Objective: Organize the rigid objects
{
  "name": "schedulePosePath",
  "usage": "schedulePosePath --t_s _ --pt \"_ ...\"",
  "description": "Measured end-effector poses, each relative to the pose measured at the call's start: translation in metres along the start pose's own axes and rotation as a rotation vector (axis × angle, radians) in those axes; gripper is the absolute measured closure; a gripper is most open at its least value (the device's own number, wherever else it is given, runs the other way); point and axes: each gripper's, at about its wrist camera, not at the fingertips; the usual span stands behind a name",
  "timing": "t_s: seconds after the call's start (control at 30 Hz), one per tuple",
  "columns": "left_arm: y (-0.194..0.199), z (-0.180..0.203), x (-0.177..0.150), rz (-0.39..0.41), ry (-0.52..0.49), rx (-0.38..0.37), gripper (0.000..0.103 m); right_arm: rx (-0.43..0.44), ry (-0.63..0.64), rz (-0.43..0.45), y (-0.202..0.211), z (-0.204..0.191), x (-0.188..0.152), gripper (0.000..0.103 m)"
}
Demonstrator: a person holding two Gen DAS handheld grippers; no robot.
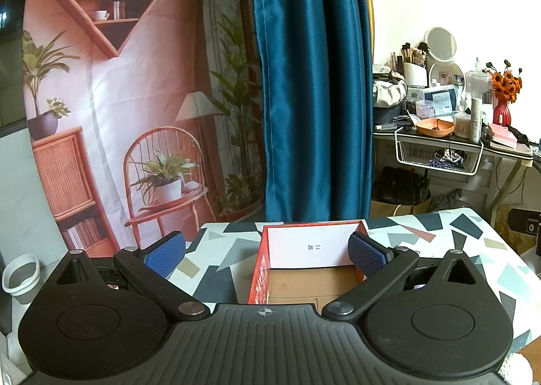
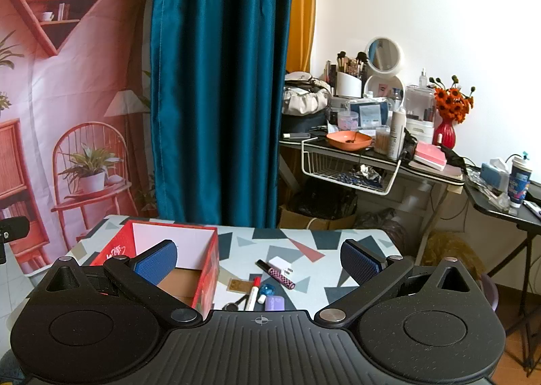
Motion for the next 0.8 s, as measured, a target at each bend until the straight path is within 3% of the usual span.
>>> schedulePosePath --t_s 0.8 --pt "-0.0005 -0.0001 -0.0008 0.0 0.009 0.003 0.0 -0.003 -0.008 -0.001 0.0001 0.0027 0.0 0.0"
Point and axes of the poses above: each gripper's, at about its wrist camera, not at the fingertips, and y roughly against the way its jaws point, z to its right, x to its top, and after that the axes turned 13 degrees about -x, right-handed
